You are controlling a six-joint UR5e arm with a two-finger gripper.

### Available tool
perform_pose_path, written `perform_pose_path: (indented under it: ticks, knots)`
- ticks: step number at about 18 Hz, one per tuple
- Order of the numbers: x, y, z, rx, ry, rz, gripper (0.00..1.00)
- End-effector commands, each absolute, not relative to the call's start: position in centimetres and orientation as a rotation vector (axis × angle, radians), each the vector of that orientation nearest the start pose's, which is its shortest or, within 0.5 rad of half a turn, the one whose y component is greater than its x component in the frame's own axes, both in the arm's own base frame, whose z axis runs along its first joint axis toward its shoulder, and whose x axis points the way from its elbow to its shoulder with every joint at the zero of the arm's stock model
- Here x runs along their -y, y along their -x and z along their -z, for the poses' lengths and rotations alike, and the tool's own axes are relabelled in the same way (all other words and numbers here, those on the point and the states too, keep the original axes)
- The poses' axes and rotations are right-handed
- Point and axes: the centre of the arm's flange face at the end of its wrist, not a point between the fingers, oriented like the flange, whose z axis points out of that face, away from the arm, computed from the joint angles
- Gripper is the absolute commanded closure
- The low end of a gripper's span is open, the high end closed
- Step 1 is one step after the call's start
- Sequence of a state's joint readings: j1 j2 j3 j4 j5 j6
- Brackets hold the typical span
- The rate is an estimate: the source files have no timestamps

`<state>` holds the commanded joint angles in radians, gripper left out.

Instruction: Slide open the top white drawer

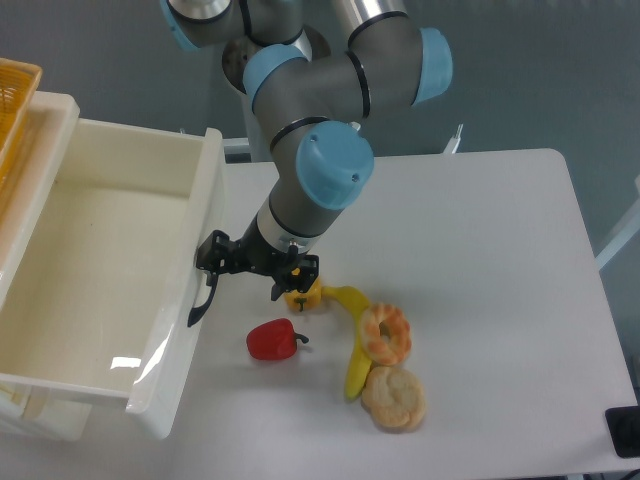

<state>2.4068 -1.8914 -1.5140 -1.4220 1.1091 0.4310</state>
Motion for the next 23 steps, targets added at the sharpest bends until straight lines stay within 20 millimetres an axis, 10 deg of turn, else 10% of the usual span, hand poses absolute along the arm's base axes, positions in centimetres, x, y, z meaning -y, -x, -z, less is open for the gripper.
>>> perform_pose_path:
  ticks: [12, 23]
  knots:
    - [-51.2, 40.0, -39.1, 0.458, 2.748, 0.377, 0.0]
    - [-45.9, 49.4, -33.2, -0.117, 2.894, 0.076, 0.0]
